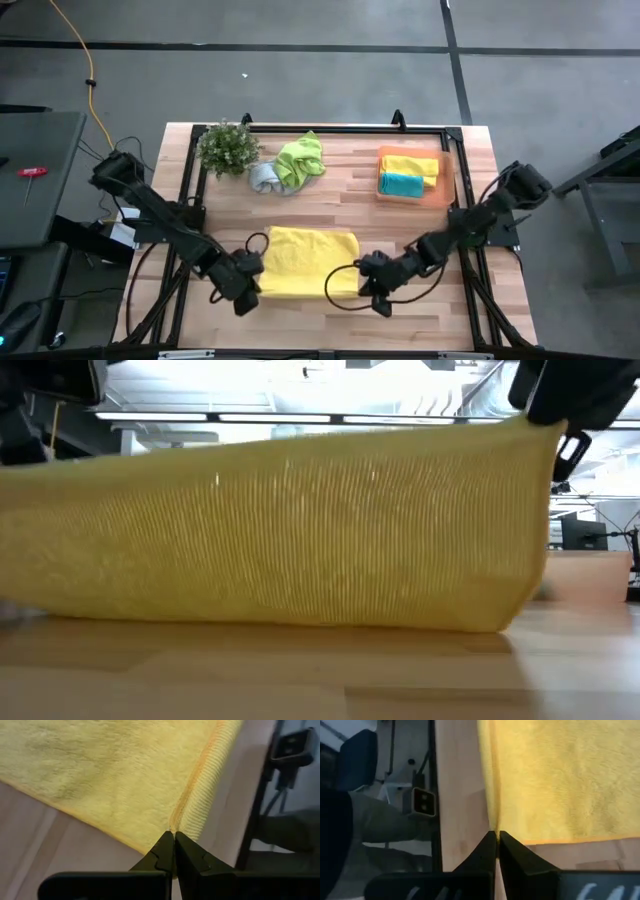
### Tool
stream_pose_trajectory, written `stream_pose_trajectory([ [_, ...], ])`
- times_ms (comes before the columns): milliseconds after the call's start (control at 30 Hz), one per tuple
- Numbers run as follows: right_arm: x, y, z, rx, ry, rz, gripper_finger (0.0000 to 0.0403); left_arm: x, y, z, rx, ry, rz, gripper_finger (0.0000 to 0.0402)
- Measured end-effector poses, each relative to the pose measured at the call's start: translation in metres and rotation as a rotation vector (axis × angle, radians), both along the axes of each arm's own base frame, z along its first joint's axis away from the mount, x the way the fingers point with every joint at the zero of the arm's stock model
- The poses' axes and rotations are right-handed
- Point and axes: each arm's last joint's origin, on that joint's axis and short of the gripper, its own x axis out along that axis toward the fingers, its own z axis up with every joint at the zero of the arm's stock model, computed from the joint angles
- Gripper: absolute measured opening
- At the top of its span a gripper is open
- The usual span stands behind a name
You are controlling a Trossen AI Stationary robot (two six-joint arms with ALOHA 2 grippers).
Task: Fold microfiber towels
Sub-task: Fold the yellow microfiber cloth
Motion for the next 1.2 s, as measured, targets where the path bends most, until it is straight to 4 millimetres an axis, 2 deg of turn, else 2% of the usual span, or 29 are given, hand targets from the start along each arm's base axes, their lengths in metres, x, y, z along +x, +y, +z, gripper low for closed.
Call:
stream_pose_trajectory([
  [133,0.006,-0.02,-0.004,-0.069,0.035,-0.11,0.0,0.006,0.017,-0.002,0.066,0.019,0.021,0.0],
  [400,0.016,-0.07,-0.014,-0.154,0.159,-0.291,0.0,0.022,0.071,-0.004,0.249,0.062,0.077,0.0],
  [567,0.016,-0.088,-0.017,-0.158,0.224,-0.392,0.0,0.025,0.098,-0.006,0.304,0.108,0.121,0.0],
  [733,0.014,-0.092,-0.018,-0.15,0.26,-0.438,0.0,0.022,0.108,-0.007,0.355,0.155,0.167,0.0],
  [1200,0.014,-0.092,-0.018,-0.129,0.257,-0.498,0.0,0.02,0.111,-0.007,0.415,0.157,0.249,0.0001],
])
